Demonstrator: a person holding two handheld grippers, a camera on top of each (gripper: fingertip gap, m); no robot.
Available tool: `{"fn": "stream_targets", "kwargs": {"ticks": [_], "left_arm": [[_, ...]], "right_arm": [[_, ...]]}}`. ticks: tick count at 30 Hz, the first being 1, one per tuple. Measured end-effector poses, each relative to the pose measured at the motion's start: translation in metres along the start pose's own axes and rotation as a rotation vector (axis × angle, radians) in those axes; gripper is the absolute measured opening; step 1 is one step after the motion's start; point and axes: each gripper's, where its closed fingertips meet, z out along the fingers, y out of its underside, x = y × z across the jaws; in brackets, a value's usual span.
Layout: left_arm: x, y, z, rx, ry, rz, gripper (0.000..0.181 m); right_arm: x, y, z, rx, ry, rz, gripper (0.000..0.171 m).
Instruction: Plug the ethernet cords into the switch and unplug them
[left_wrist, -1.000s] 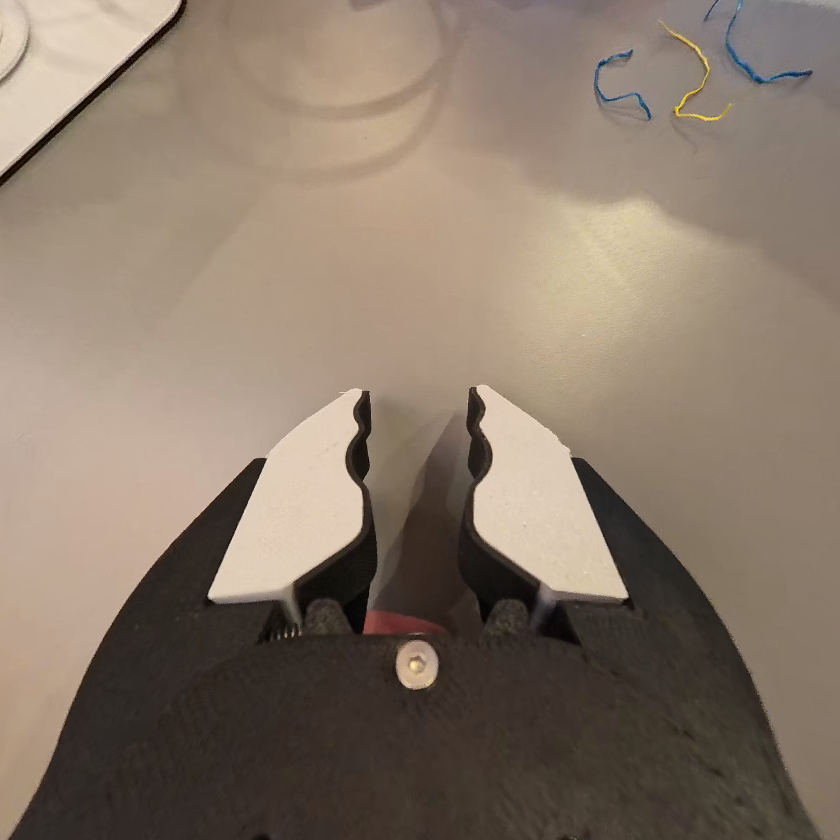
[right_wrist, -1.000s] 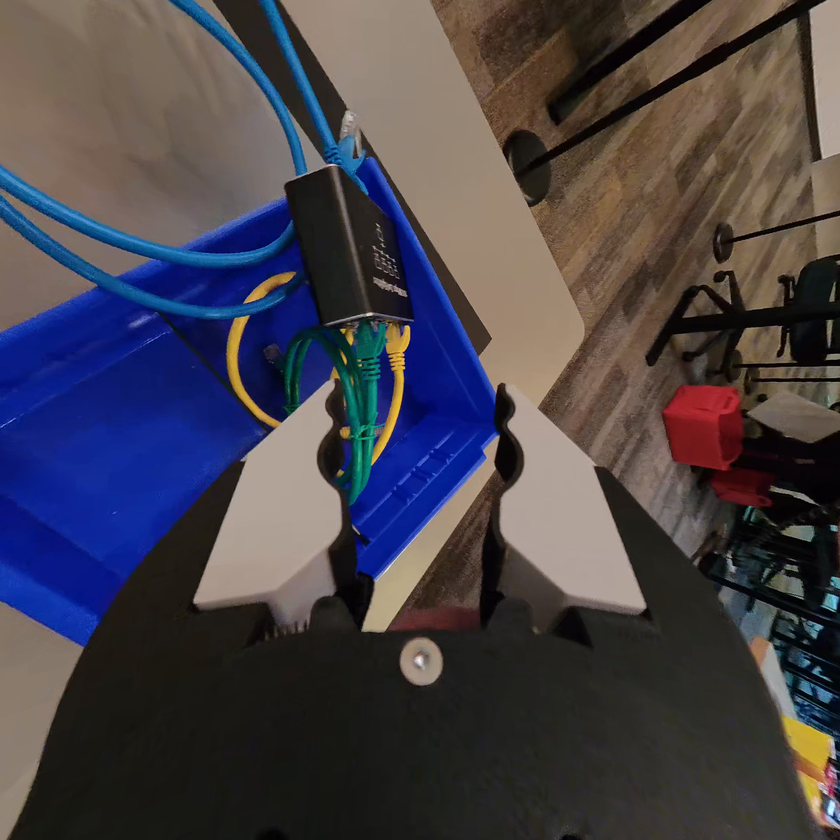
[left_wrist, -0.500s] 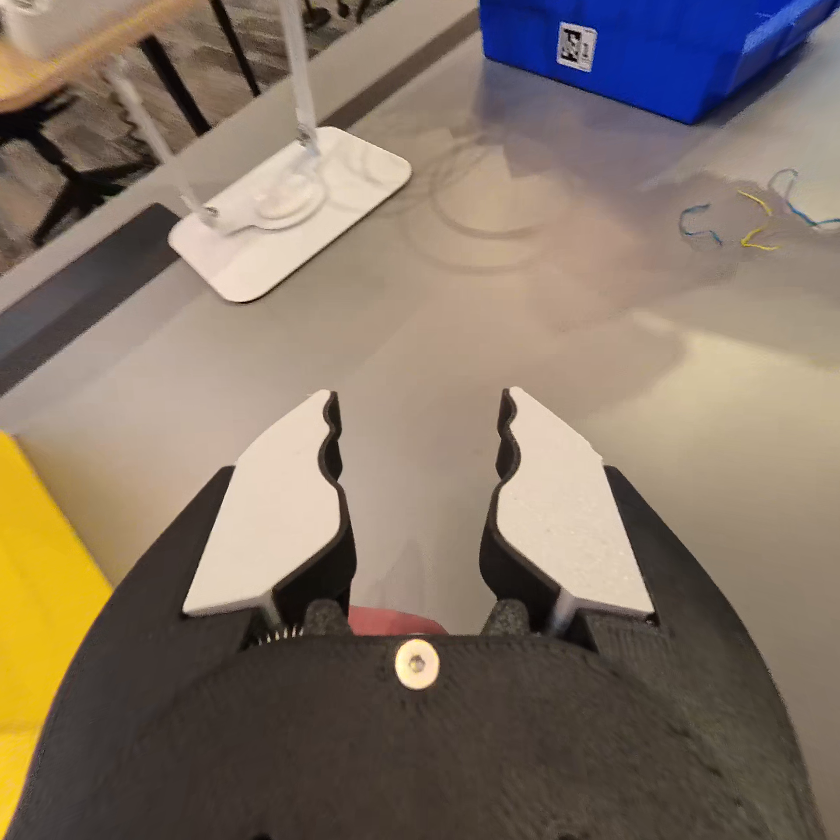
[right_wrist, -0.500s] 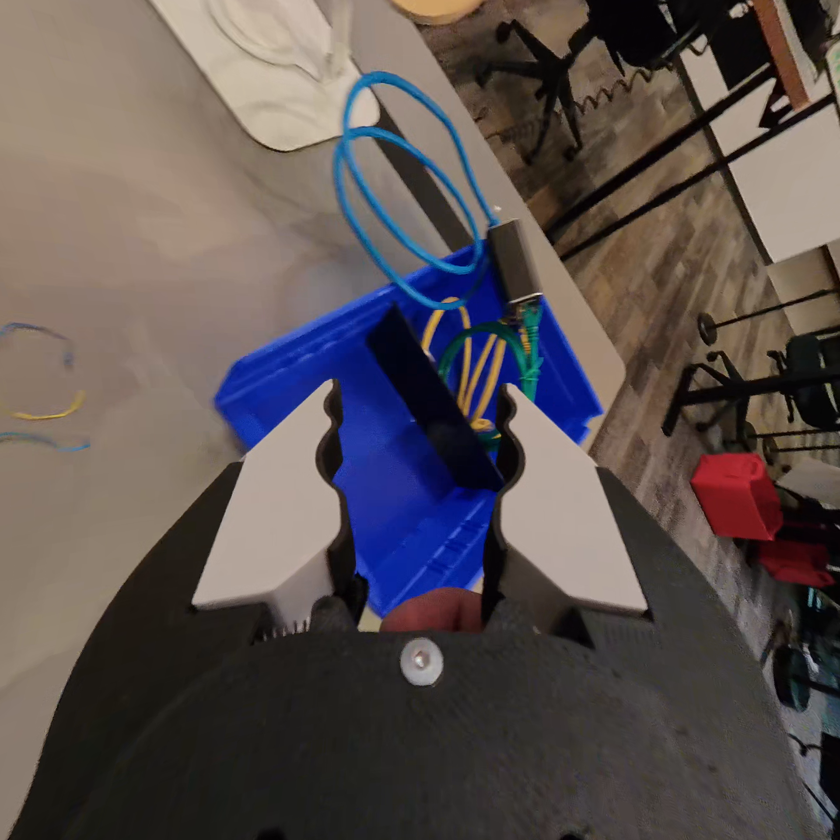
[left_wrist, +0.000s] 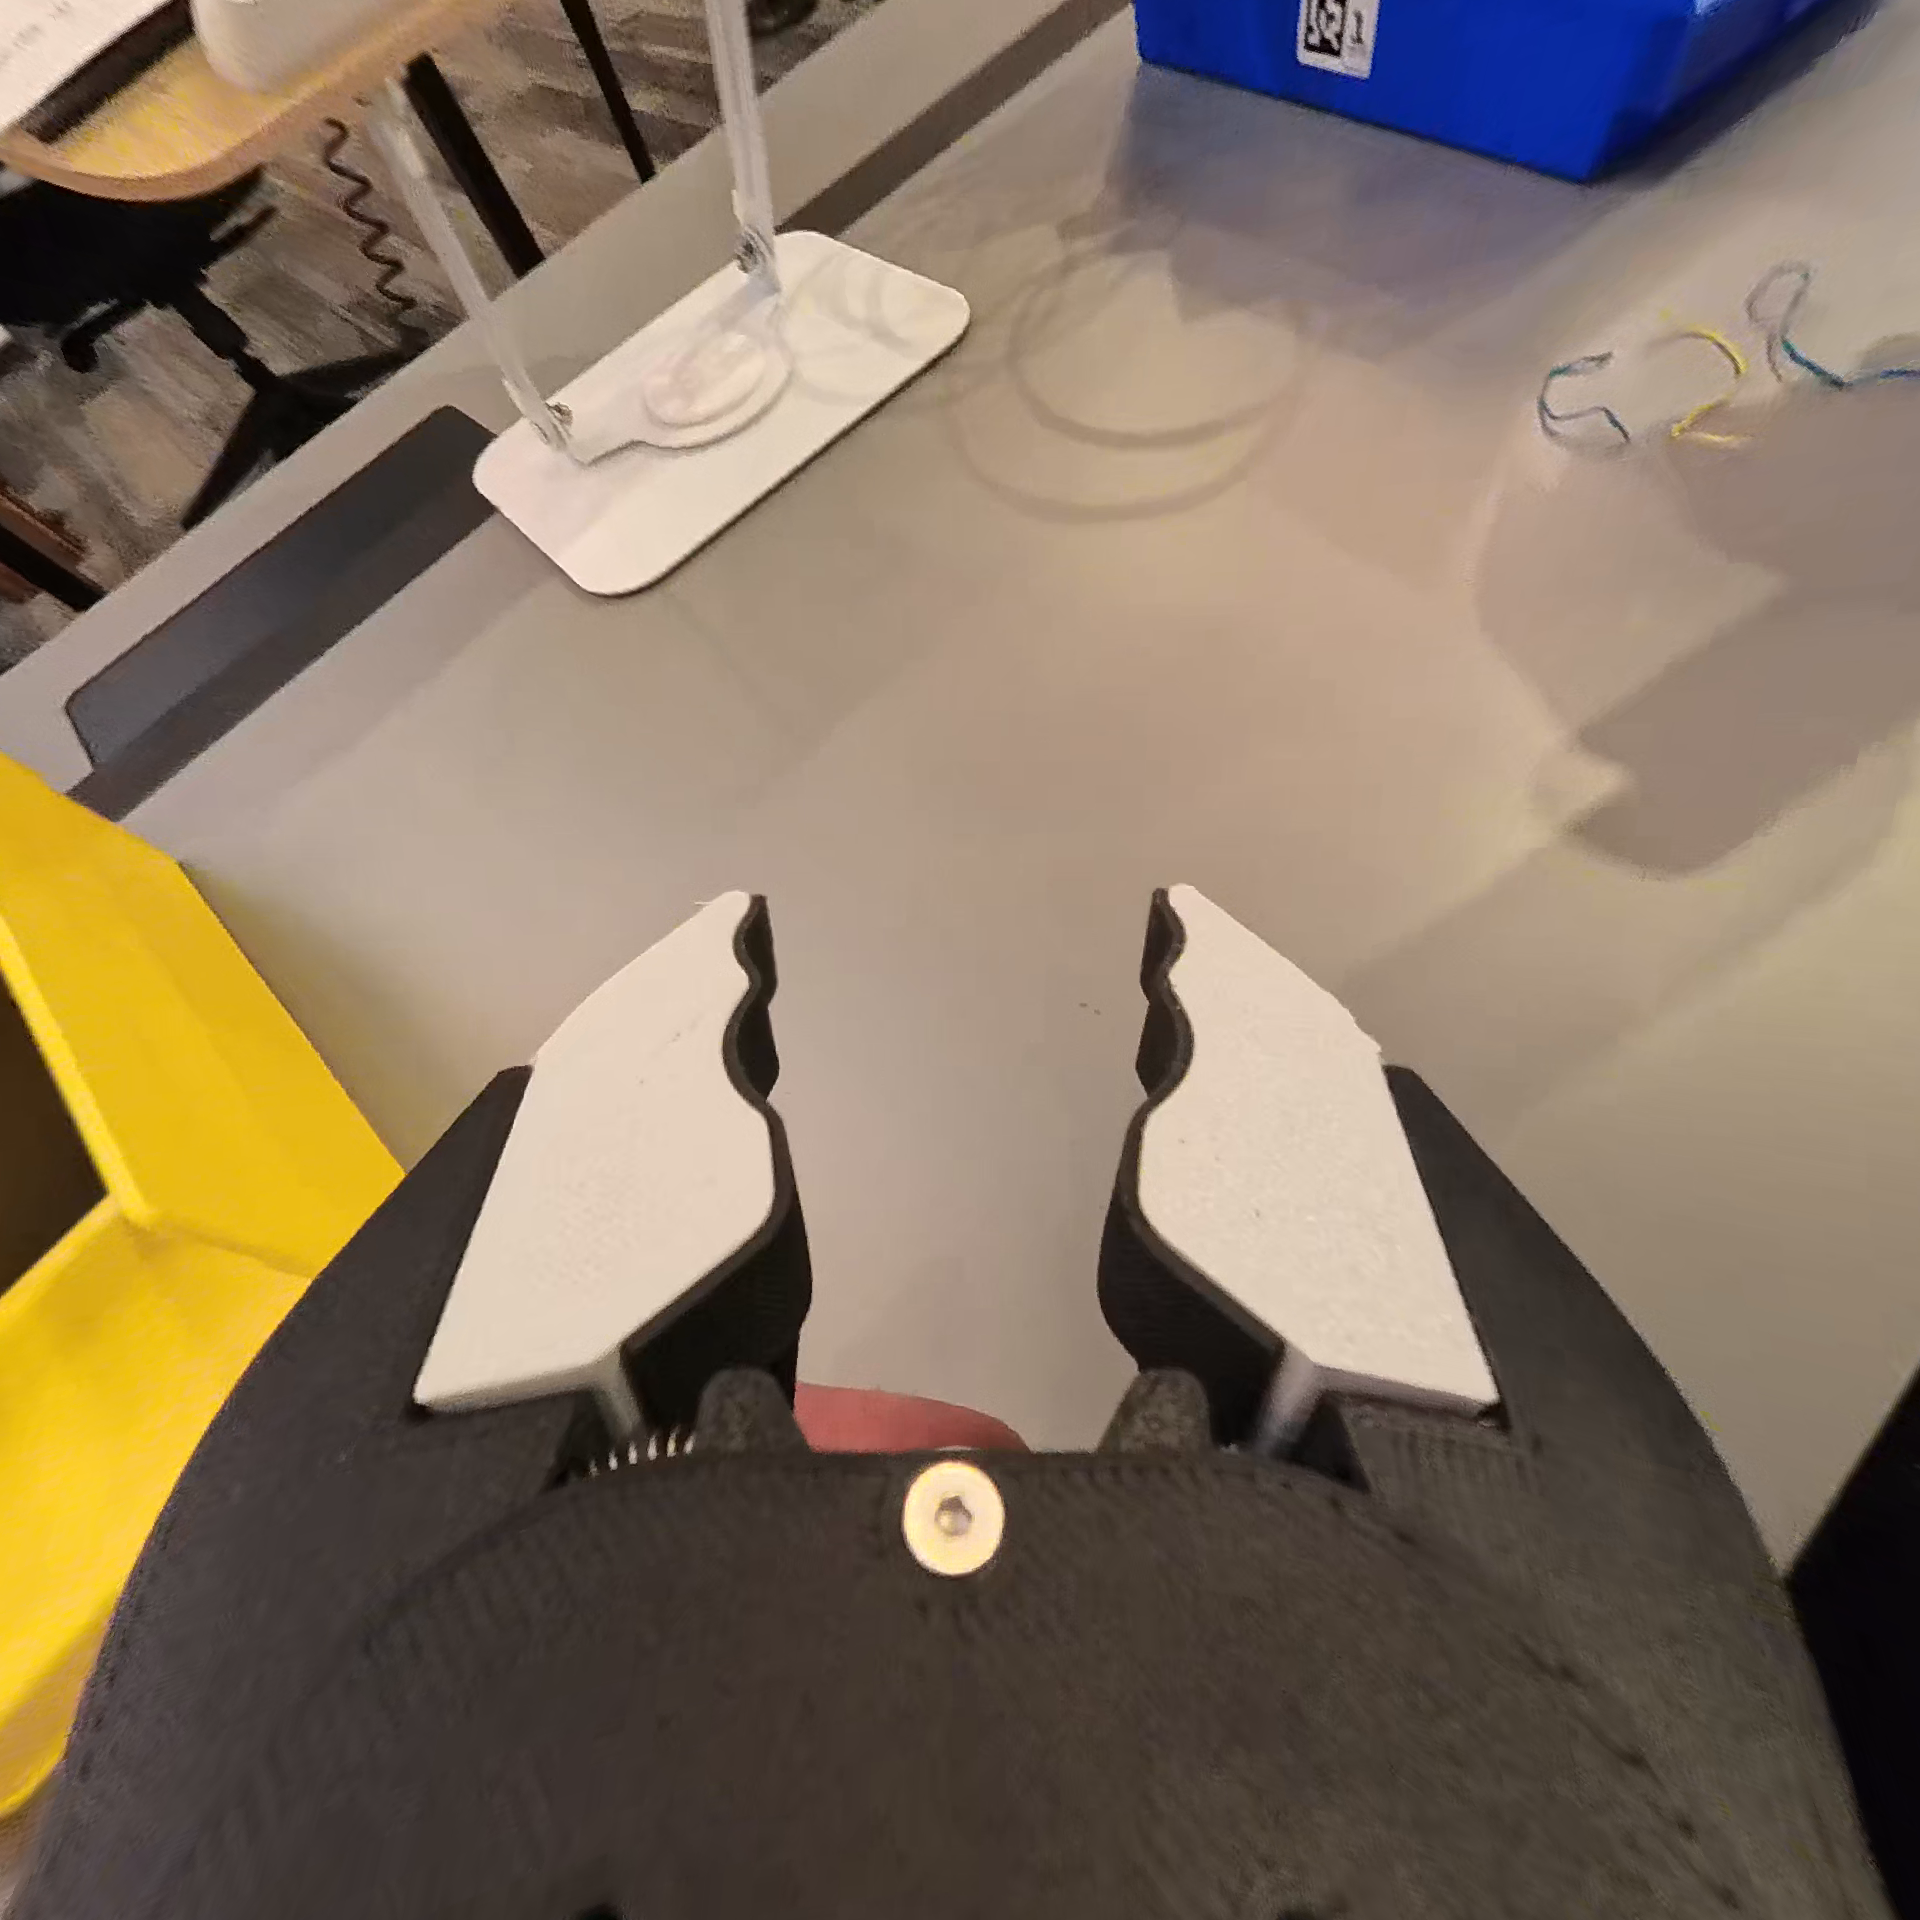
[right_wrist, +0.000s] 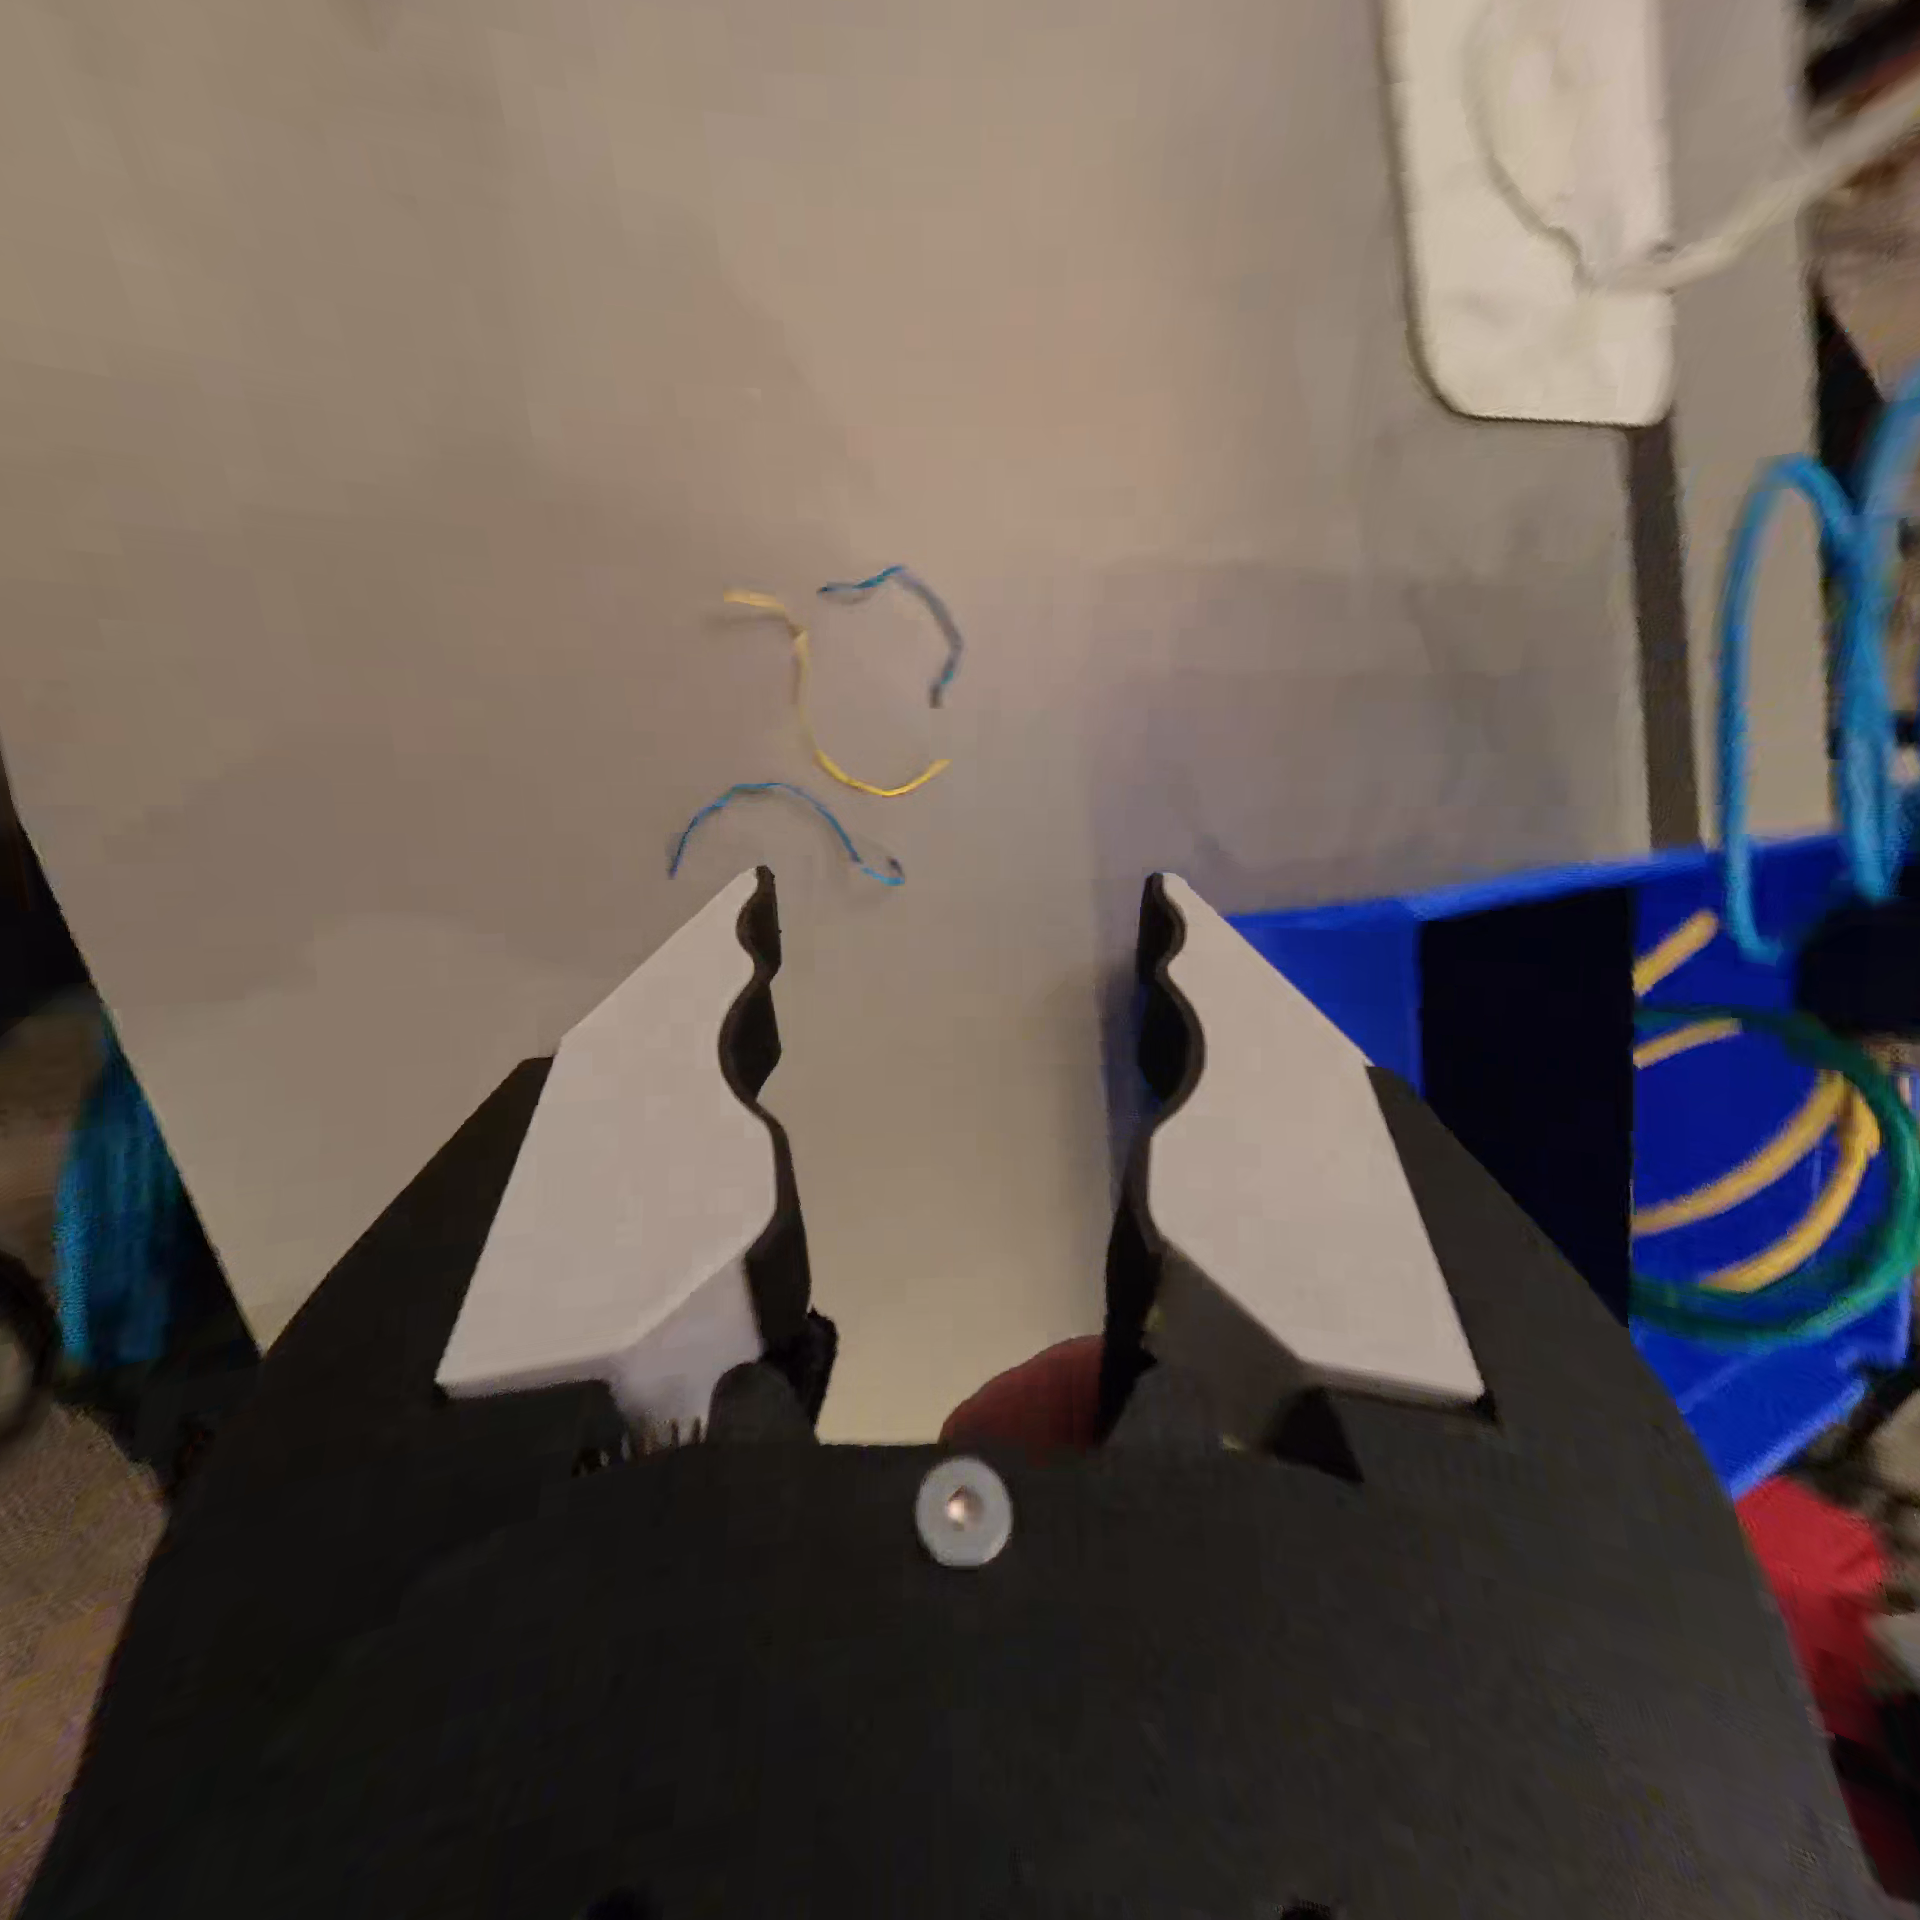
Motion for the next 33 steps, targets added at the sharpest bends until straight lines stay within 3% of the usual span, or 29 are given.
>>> {"fn": "stream_targets", "kwargs": {"ticks": [7, 18, 21, 25, 27, 33], "left_arm": [[0.029, 0.009, -0.004, -0.029, 0.041, 0.035, 0.068], [0.038, 0.019, 0.003, -0.047, 0.091, 0.034, 0.068], [0.037, 0.021, 0.002, -0.047, 0.095, 0.03, 0.068], [0.034, 0.022, 0.001, -0.046, 0.097, 0.024, 0.068], [0.036, 0.022, 0.001, -0.039, 0.102, 0.025, 0.068], [0.042, 0.022, 0.005, -0.046, 0.122, 0.037, 0.068]], "right_arm": [[-0.028, 0.008, 0.072, -0.155, -0.235, -0.426, 0.08], [-0.035, -0.005, 0.097, -0.3, -0.579, -0.55, 0.089], [-0.027, -0.012, 0.102, -0.279, -0.592, -0.529, 0.07], [-0.026, -0.017, 0.103, -0.26, -0.601, -0.527, 0.03], [-0.033, -0.018, 0.101, -0.248, -0.618, -0.501, 0.001], [-0.034, -0.019, 0.1, -0.227, -0.549, -0.452, 0.0]]}}
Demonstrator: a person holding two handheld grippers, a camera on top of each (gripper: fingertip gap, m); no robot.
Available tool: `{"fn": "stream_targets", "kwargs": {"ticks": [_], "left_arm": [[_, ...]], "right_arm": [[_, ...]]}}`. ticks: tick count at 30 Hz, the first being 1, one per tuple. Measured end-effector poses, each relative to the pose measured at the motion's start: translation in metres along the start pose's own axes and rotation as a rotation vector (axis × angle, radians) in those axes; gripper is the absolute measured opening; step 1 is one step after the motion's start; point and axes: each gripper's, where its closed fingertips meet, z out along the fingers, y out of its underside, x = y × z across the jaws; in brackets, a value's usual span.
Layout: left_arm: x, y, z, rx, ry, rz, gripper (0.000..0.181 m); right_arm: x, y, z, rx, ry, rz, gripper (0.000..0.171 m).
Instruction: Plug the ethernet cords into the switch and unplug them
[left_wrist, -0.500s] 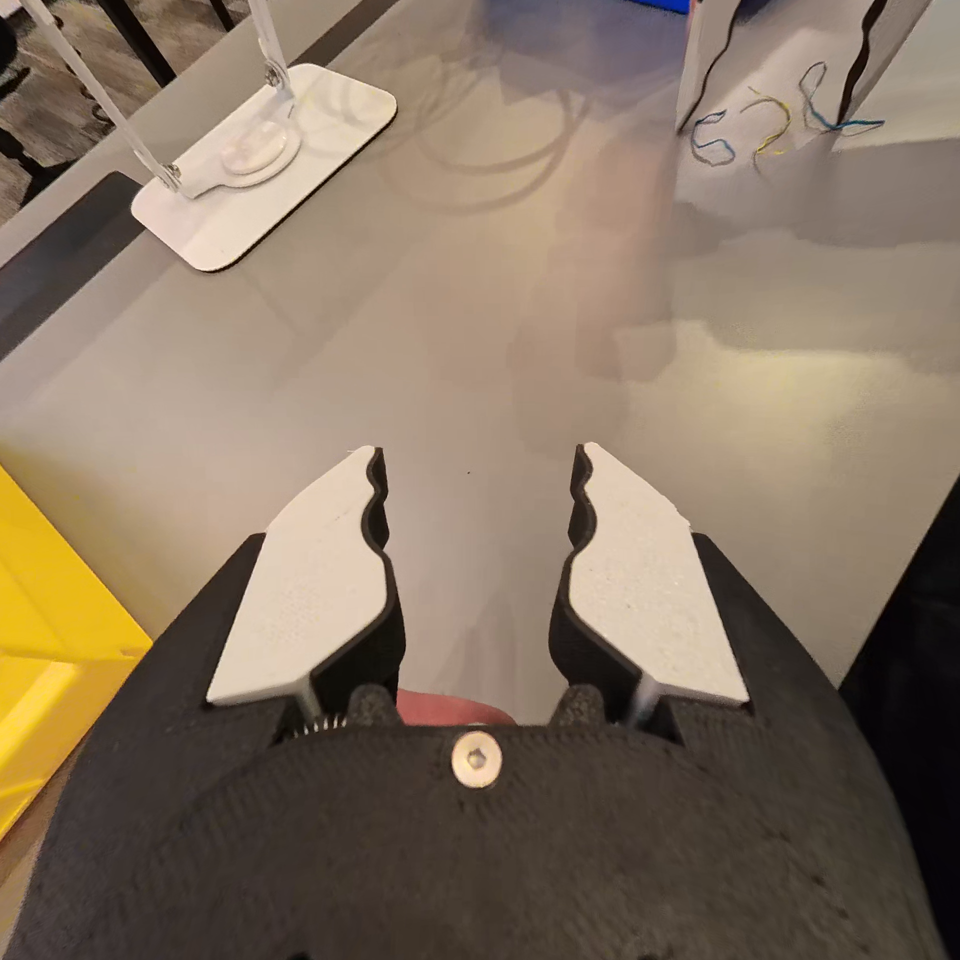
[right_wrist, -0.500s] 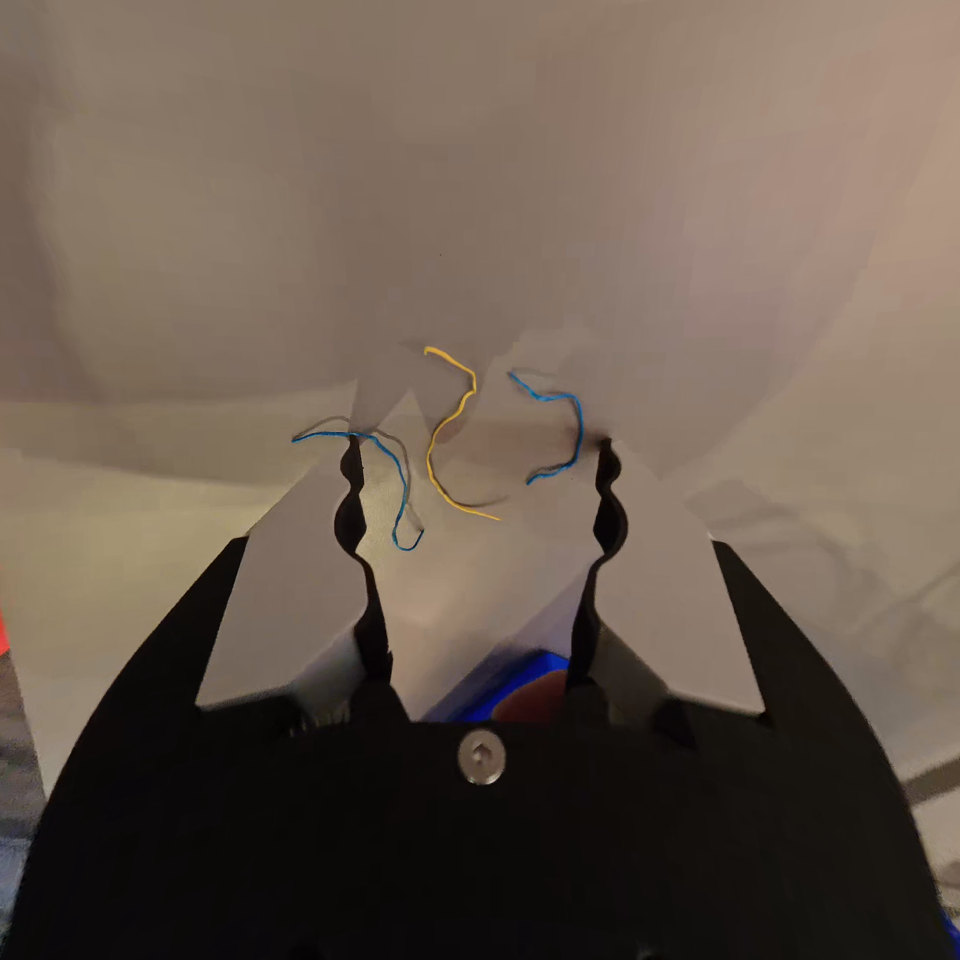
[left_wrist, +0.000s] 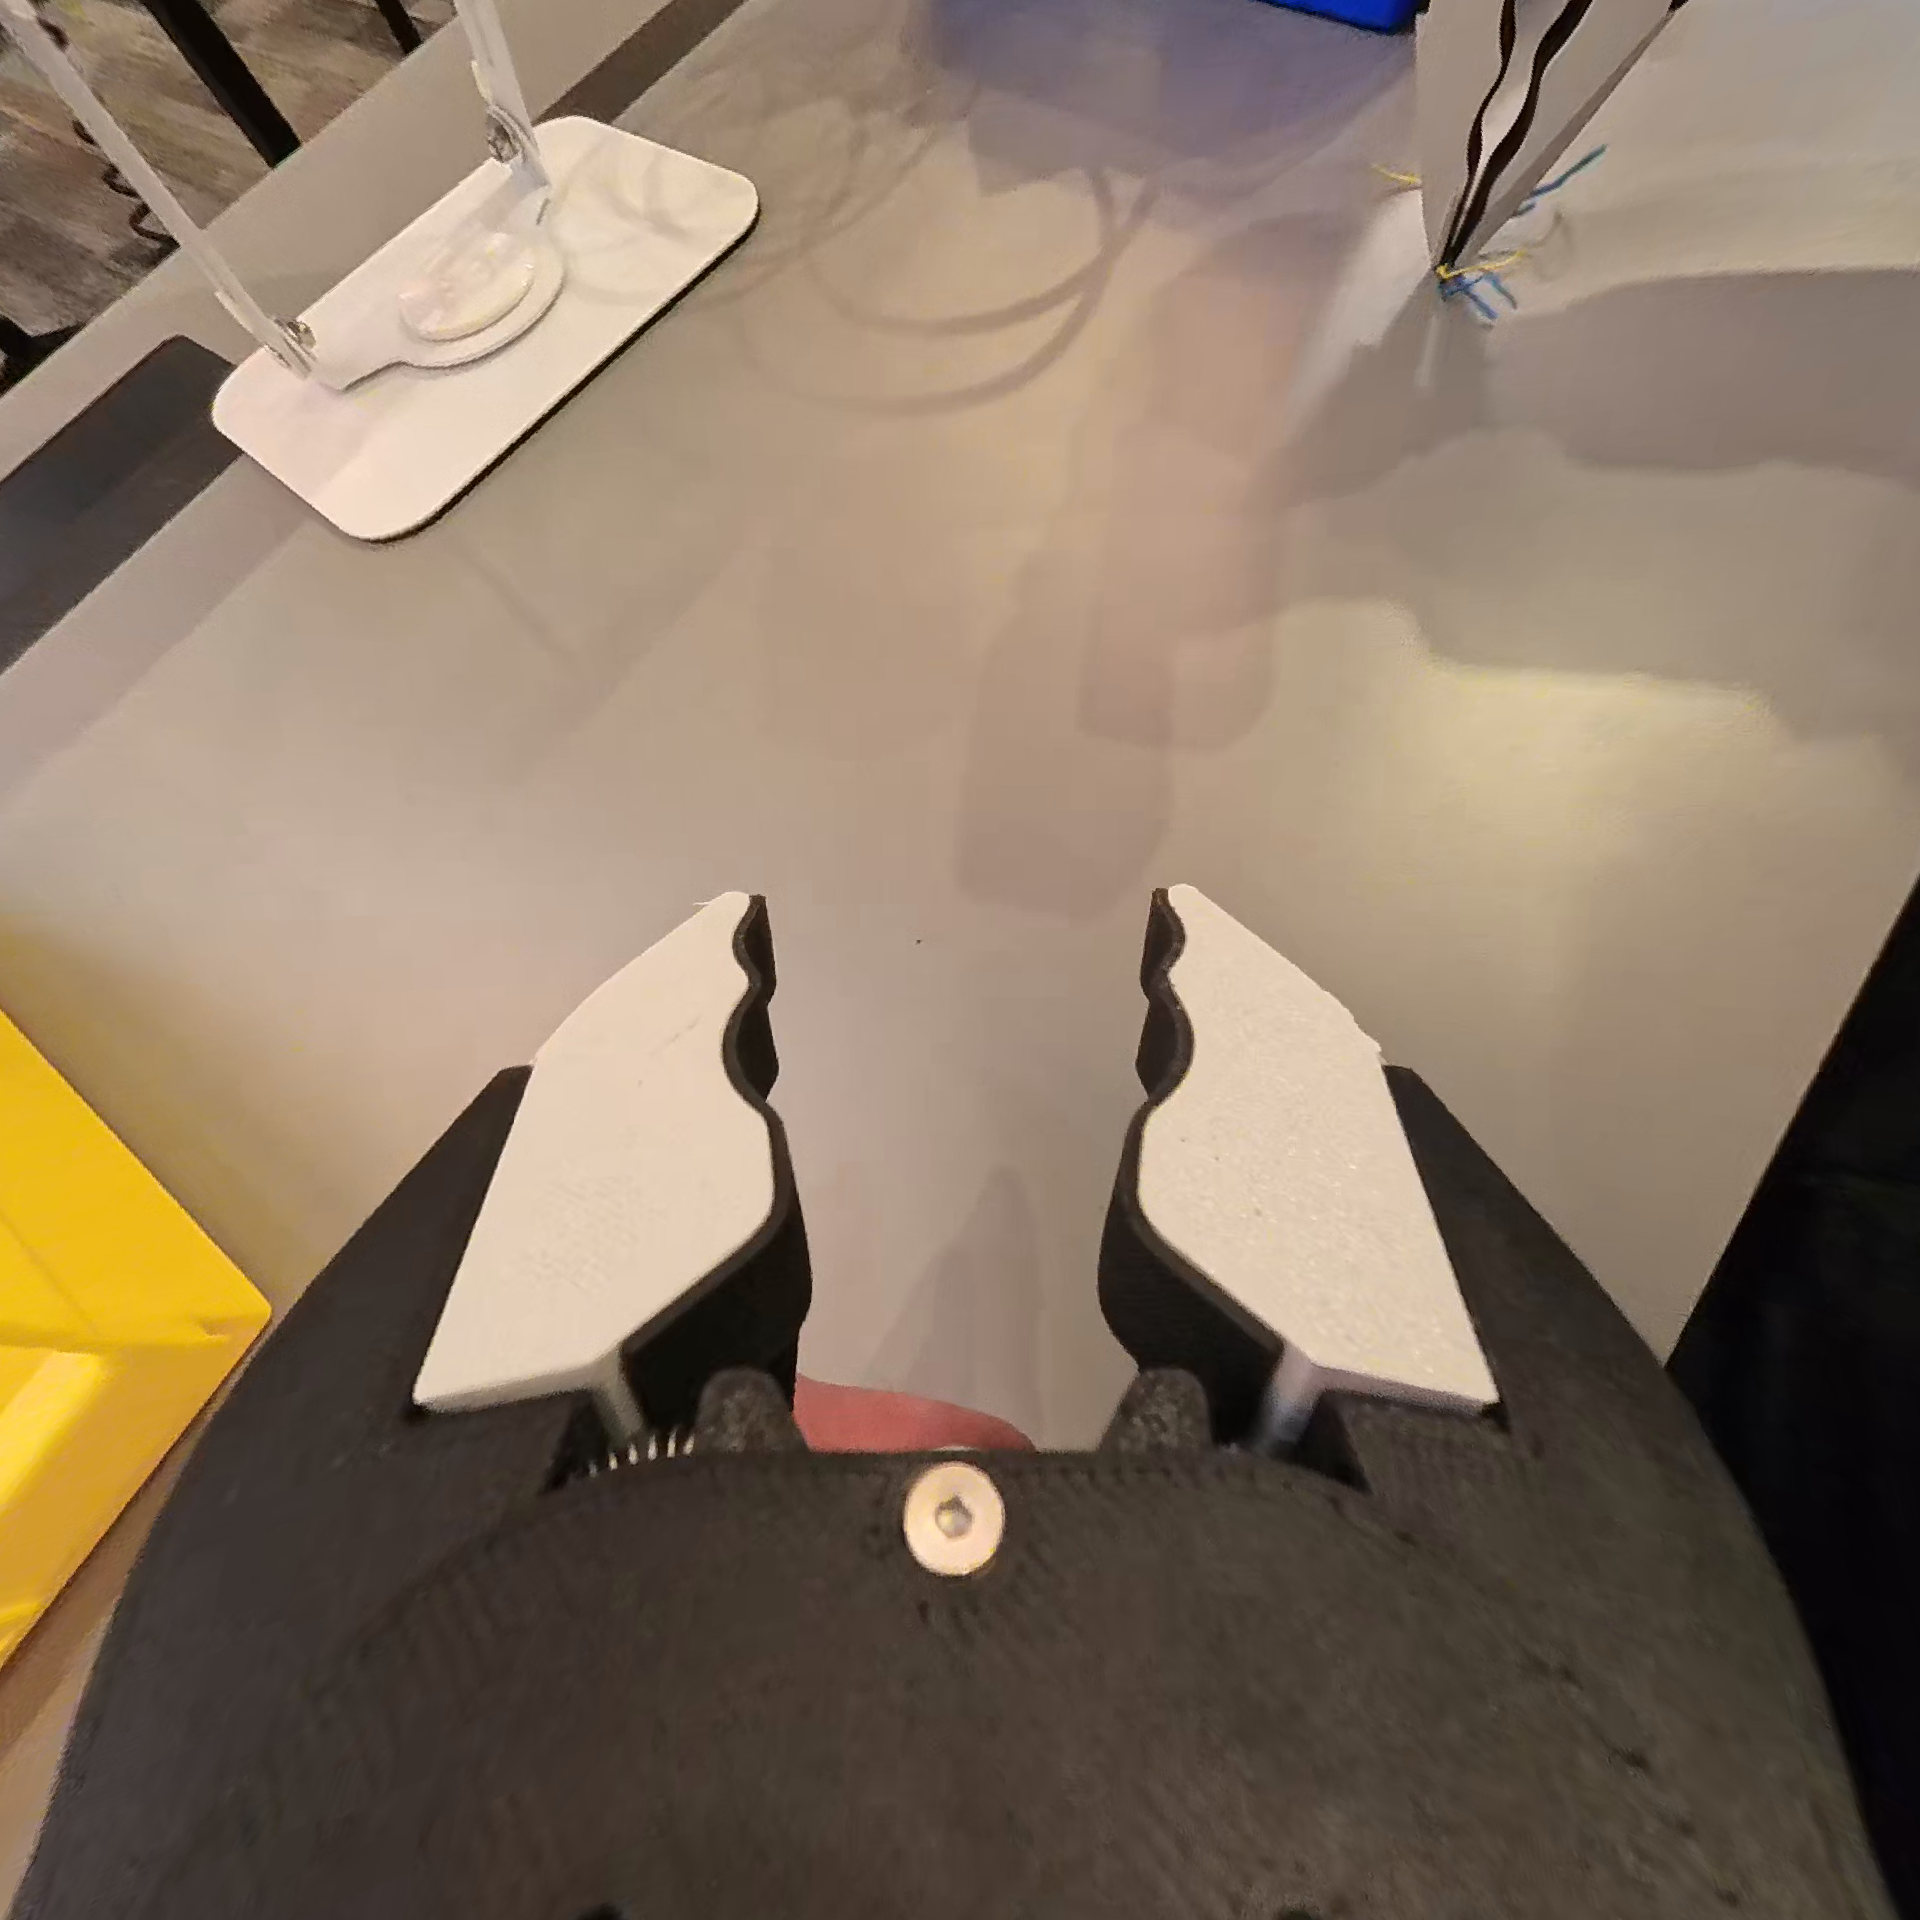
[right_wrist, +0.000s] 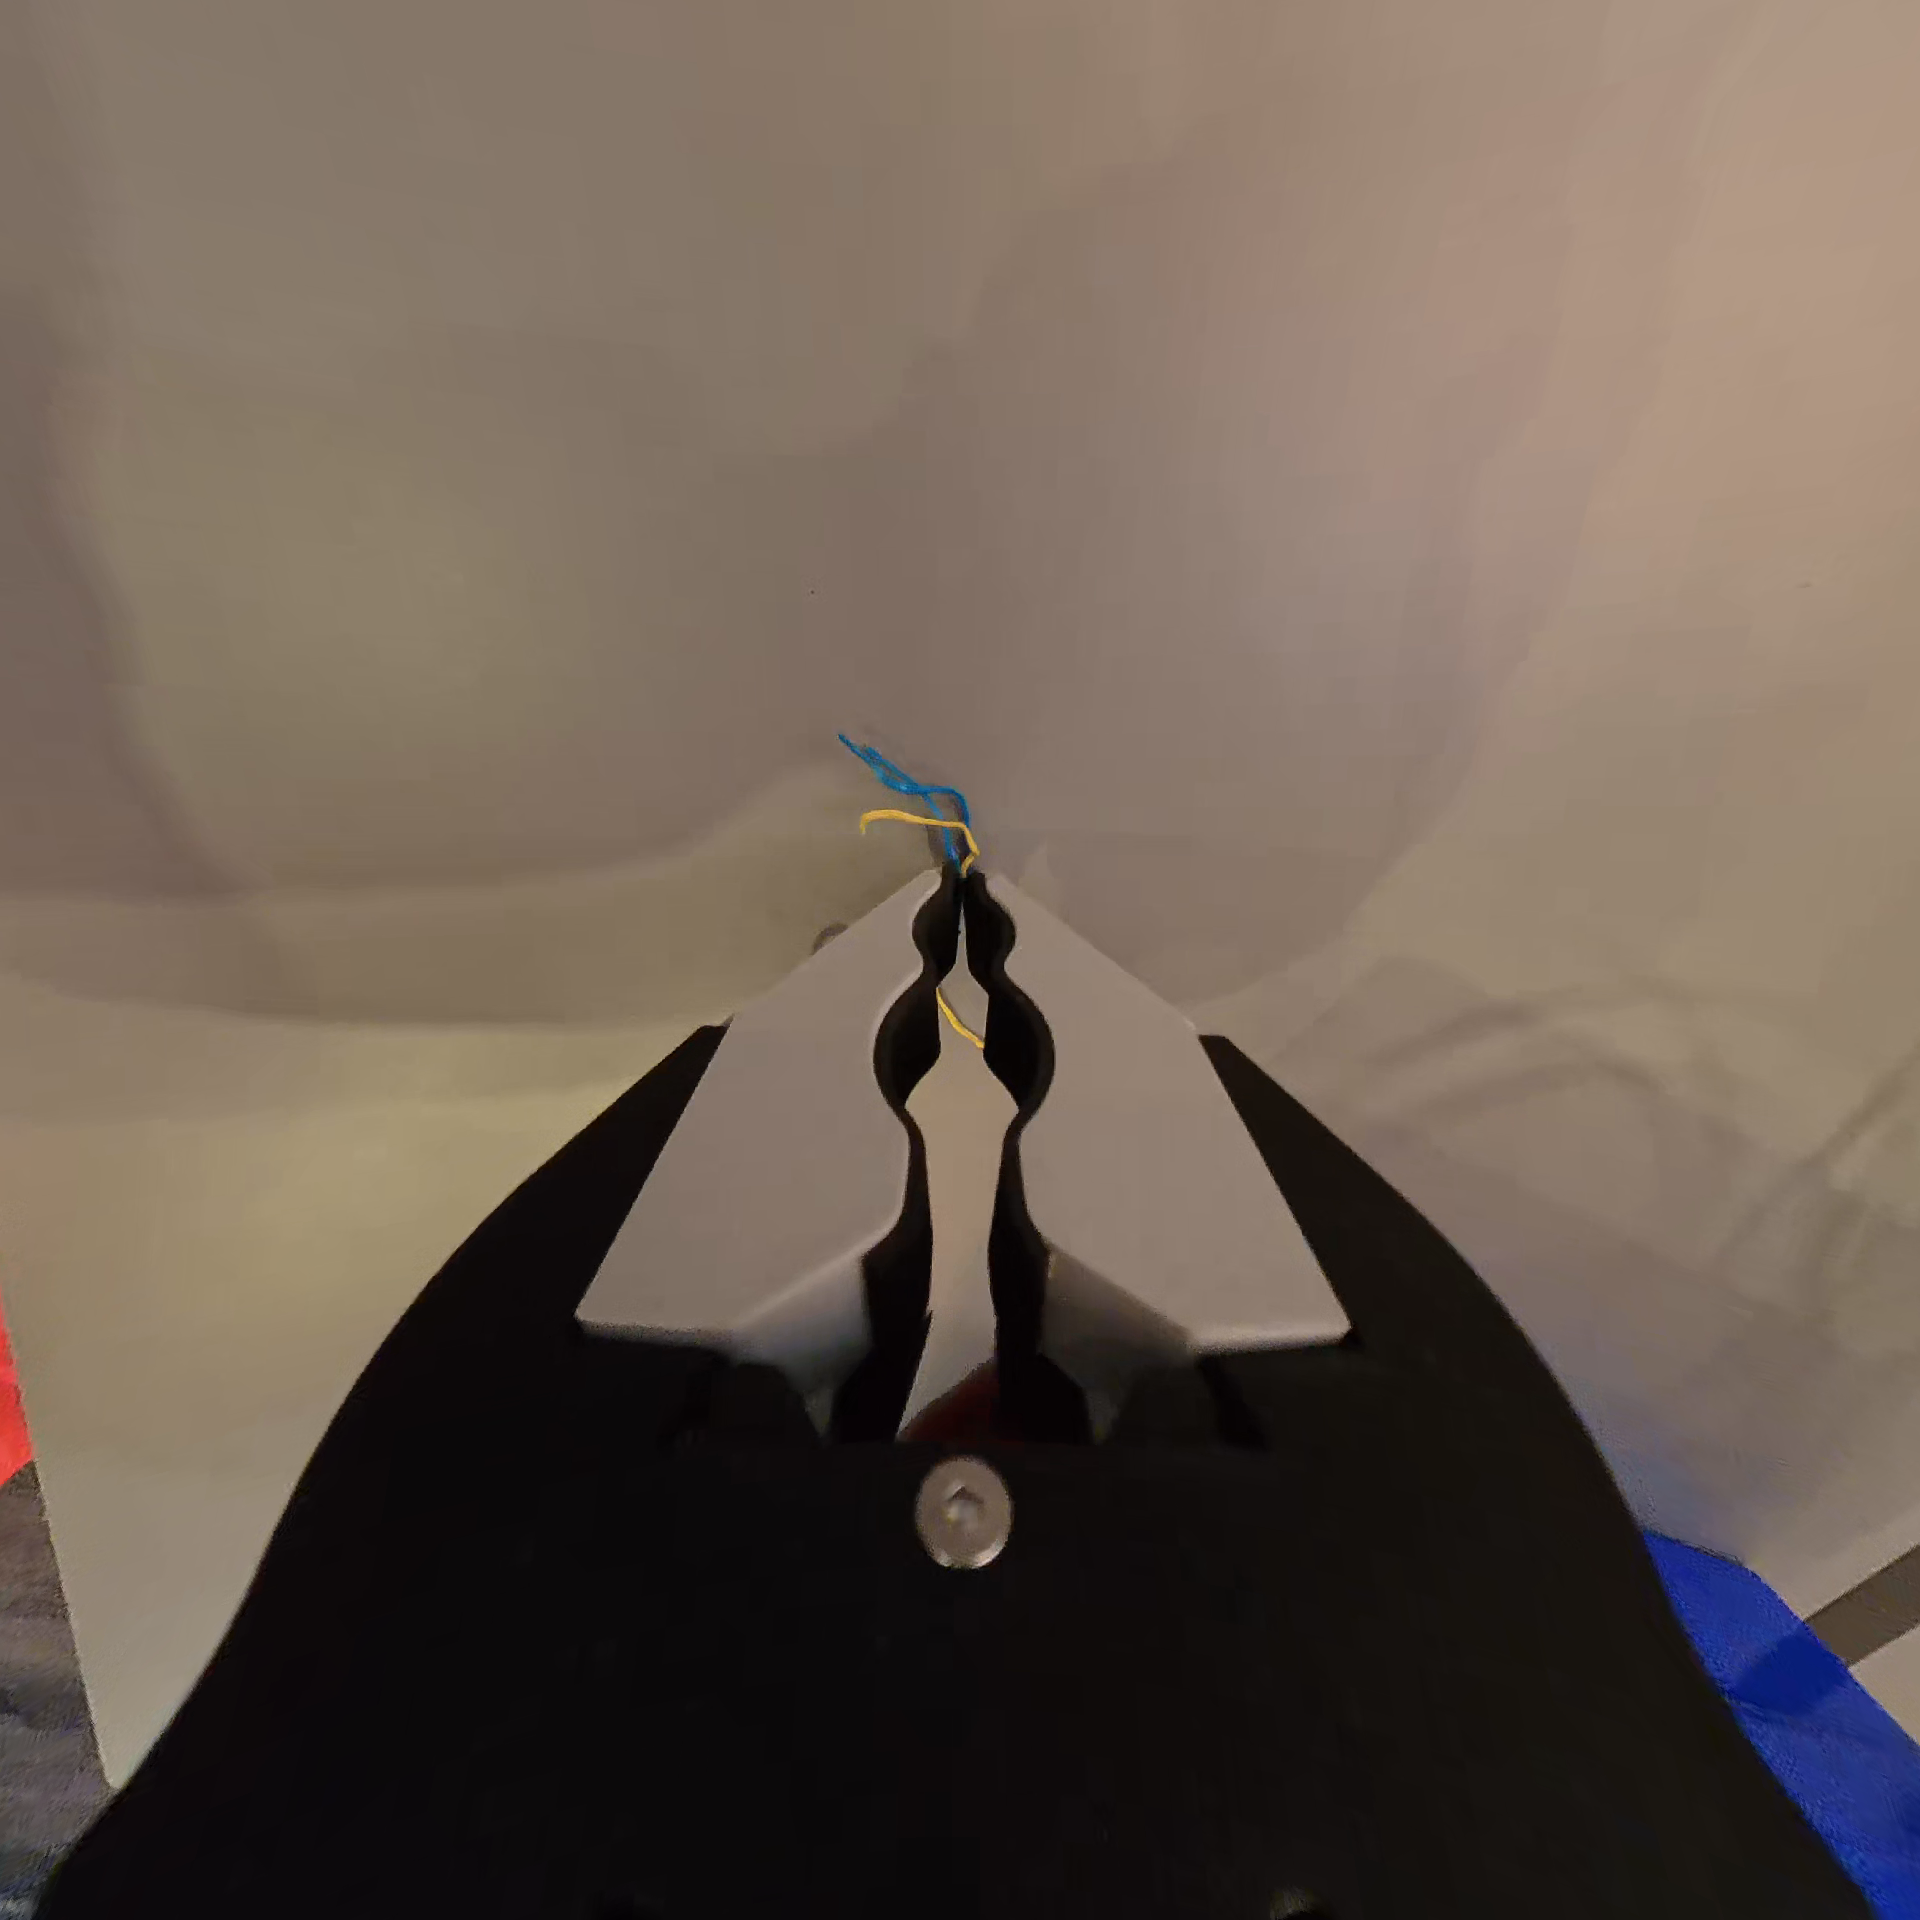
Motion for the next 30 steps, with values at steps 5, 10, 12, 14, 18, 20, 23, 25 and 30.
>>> {"fn": "stream_targets", "kwargs": {"ticks": [5, 10, 12, 14, 18, 20, 23, 25, 30], "left_arm": [[-0.002, -0.005, -0.005, 0.018, -0.017, 0.001, 0.068], [-0.012, -0.003, -0.007, 0.009, -0.042, -0.009, 0.068], [-0.022, -0.002, -0.01, 0.007, -0.075, -0.006, 0.068], [-0.029, -0.002, -0.013, 0.019, -0.083, -0.032, 0.068], [-0.04, 0.0, -0.016, 0.025, -0.102, -0.068, 0.067], [-0.042, 0.0, -0.017, 0.023, -0.112, -0.065, 0.067], [-0.051, 0.001, -0.022, 0.01, -0.156, -0.045, 0.068], [-0.065, 0.001, -0.03, 0.011, -0.212, -0.046, 0.068], [-0.129, -0.003, -0.071, 0.07, -0.401, -0.153, 0.068]], "right_arm": [[0.0, -0.014, -0.021, 0.106, 0.064, 0.049, 0.0], [0.023, 0.0, -0.105, 0.226, 0.274, 0.159, 0.0], [0.038, 0.03, -0.146, 0.239, 0.386, 0.247, 0.0], [0.049, 0.068, -0.177, 0.241, 0.48, 0.344, 0.0], [0.059, 0.14, -0.185, 0.168, 0.535, 0.513, 0.0], [0.066, 0.163, -0.17, 0.136, 0.549, 0.578, 0.0], [0.066, 0.194, -0.141, -0.006, 0.551, 0.618, 0.032], [0.064, 0.198, -0.137, -0.008, 0.562, 0.622, 0.027], [0.061, 0.217, -0.161, 0.053, 0.674, 0.737, 0.025]]}}
